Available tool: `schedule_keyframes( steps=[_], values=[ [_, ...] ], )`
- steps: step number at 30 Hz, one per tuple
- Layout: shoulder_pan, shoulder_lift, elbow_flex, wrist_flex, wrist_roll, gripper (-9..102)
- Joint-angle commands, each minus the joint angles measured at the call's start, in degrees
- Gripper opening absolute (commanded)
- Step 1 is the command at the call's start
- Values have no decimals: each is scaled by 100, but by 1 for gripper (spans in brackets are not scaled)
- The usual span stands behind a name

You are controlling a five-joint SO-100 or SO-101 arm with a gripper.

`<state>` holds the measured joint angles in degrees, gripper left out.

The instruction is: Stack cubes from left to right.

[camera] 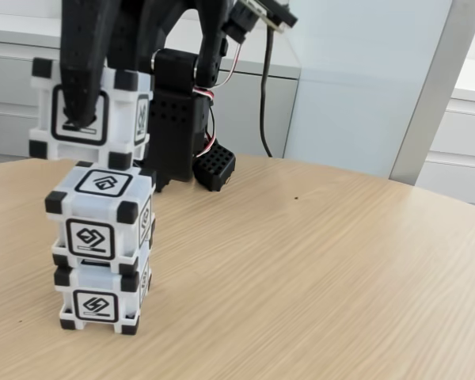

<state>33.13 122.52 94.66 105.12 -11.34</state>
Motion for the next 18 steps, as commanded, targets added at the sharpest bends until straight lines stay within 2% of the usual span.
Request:
schedule_keyframes(
  steps=[1, 10, 18],
  values=[
    [26, -123, -193, 439, -44, 0],
    [26, -290, -202, 439, -114, 0],
    [0, -202, -193, 439, -202, 26]
  ],
)
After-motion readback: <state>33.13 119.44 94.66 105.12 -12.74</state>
